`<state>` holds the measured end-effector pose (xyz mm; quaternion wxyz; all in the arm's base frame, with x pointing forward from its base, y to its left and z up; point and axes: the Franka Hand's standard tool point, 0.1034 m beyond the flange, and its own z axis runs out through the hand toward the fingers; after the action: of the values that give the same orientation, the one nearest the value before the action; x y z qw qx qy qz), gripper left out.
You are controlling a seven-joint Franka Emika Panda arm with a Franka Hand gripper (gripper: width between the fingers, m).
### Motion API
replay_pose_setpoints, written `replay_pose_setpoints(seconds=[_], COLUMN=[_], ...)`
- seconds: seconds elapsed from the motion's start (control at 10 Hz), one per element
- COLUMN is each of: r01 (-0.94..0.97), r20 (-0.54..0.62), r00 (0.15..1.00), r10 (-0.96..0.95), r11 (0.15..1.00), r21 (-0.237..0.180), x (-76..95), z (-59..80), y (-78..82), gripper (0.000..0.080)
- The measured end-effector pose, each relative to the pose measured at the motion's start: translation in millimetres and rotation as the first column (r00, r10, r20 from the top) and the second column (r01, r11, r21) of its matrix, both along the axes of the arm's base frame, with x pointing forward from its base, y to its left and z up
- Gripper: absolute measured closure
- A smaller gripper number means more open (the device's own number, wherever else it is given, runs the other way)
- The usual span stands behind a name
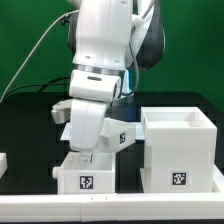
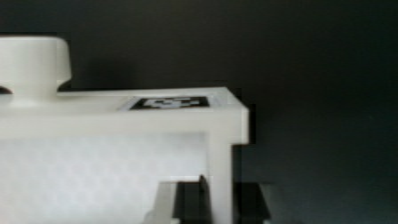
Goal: Assemble drawer
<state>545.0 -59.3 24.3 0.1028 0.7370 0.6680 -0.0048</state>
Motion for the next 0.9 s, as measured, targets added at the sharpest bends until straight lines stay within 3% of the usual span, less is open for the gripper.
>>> replay_pose_setpoints(seconds=[0.3,0.4,0.5,0.6,0.7,0.8,0.9], r01=[0.011,0.012,0.012,0.012,0.012,0.013,0.008], r20=[0.003,0.002,0.002,0.002,0.002,0.001,-0.03], r00=[1.0,1.0,1.0,1.0,1.0,1.0,1.0], r10=[-0.011,-0.012,-0.012,-0.012,-0.012,-0.013,-0.008], r11=[1.0,1.0,1.0,1.0,1.0,1.0,1.0], r21=[0.0,0.0,0.0,0.0,0.0,-0.001,-0.005], x=[-0.2,-0.3,-0.4,-0.4,-0.5,-0.6,-1.8], z=[-0.1,-0.1,-0.2,-0.2,-0.3,-0.3,0.8], y=[-5.7,-5.8,-6.0,-6.1,-6.2,-6.6,-11.7], gripper=[0.0761,0.0575,0.0439,0.0439,0.0257,0.0184,0.0184])
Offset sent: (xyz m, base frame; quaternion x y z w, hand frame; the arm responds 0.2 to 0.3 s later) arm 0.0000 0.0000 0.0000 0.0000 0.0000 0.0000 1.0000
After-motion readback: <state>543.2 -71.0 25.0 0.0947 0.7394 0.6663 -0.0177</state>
